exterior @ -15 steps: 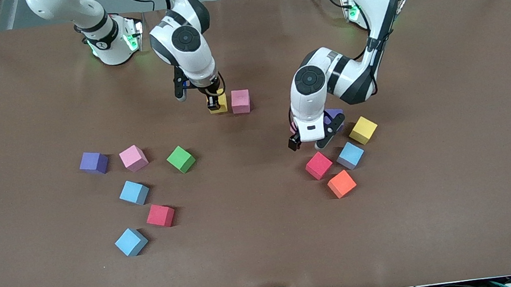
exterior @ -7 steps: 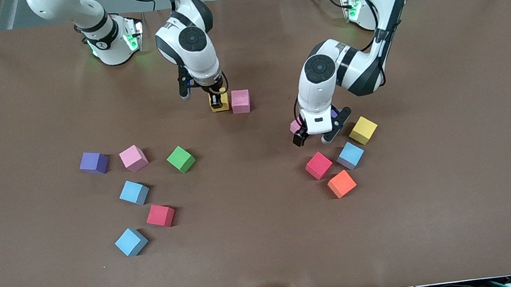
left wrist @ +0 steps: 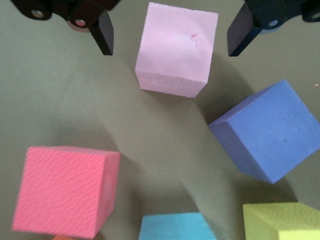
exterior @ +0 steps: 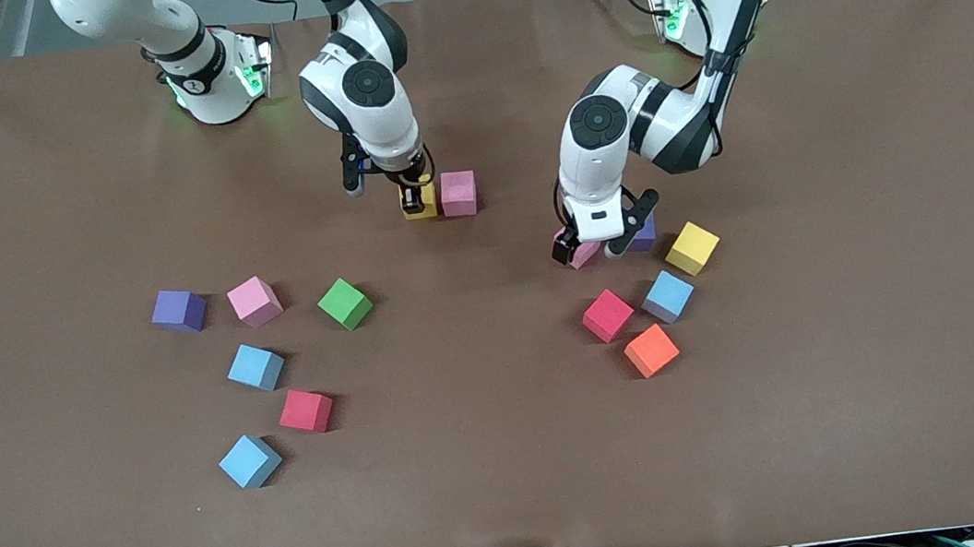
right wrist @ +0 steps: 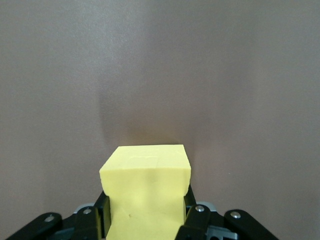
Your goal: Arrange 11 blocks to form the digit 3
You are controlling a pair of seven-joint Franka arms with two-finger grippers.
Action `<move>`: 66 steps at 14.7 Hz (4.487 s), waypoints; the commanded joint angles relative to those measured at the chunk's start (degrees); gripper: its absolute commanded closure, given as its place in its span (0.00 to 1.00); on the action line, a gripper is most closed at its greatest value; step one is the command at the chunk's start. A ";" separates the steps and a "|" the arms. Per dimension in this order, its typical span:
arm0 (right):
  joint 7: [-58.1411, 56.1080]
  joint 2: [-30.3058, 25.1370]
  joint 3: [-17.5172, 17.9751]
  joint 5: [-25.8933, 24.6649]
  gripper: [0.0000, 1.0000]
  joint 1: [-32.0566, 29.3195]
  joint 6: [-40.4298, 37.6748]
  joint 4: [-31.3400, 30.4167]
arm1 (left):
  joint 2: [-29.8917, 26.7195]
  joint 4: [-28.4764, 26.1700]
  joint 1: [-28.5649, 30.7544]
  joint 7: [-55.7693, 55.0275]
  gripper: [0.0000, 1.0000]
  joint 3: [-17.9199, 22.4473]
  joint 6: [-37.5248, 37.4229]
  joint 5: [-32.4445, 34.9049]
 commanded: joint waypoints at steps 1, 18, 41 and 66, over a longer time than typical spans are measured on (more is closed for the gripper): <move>0.44 0.20 -0.16 1.04 1.00 -0.36 1.27 -0.75 | -0.24 -1.53 0.12 -0.41 0.00 -0.42 0.84 0.36; 1.57 0.47 0.01 1.22 1.00 0.61 1.36 -0.40 | 2.40 -0.40 -0.32 -10.47 0.72 -0.51 6.72 0.19; 2.89 1.96 0.01 1.22 1.00 1.84 3.03 0.31 | 3.72 -0.66 -14.55 -61.40 0.72 -3.76 1.01 -0.25; 3.43 3.19 0.01 1.22 1.00 2.10 2.94 1.54 | 8.90 7.60 -15.26 -61.40 0.68 -3.49 0.84 -0.25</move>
